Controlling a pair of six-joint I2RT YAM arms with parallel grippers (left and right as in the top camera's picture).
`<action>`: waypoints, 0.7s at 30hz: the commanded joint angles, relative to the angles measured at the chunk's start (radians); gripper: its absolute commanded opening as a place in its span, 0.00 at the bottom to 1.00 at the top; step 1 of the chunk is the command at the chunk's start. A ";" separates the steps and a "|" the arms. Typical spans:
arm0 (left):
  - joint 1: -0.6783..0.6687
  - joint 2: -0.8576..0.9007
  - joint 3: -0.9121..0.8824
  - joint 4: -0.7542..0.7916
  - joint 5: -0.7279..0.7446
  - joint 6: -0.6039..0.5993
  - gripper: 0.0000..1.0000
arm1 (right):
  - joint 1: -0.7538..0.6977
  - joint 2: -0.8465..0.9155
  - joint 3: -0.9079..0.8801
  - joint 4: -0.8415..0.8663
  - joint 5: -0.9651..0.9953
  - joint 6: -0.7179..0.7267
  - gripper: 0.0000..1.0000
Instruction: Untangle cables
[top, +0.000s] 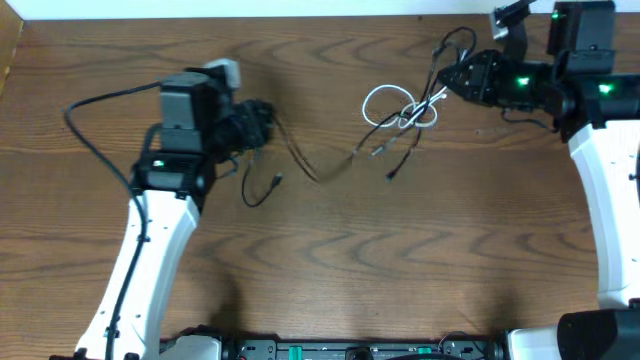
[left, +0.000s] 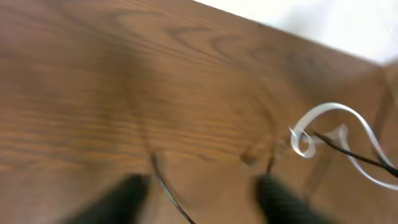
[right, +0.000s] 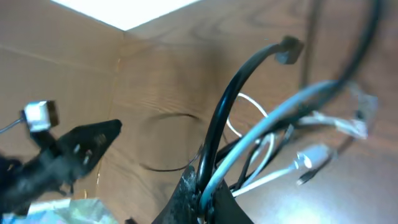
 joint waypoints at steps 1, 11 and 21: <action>-0.060 0.002 0.006 0.018 -0.002 0.105 0.78 | 0.034 -0.008 0.011 -0.016 0.128 0.108 0.01; -0.197 0.008 0.006 0.127 0.269 0.209 0.79 | 0.051 -0.008 0.011 -0.038 0.117 0.127 0.01; -0.345 0.160 0.006 0.406 0.324 0.190 0.71 | 0.050 -0.008 0.011 -0.048 0.066 0.119 0.01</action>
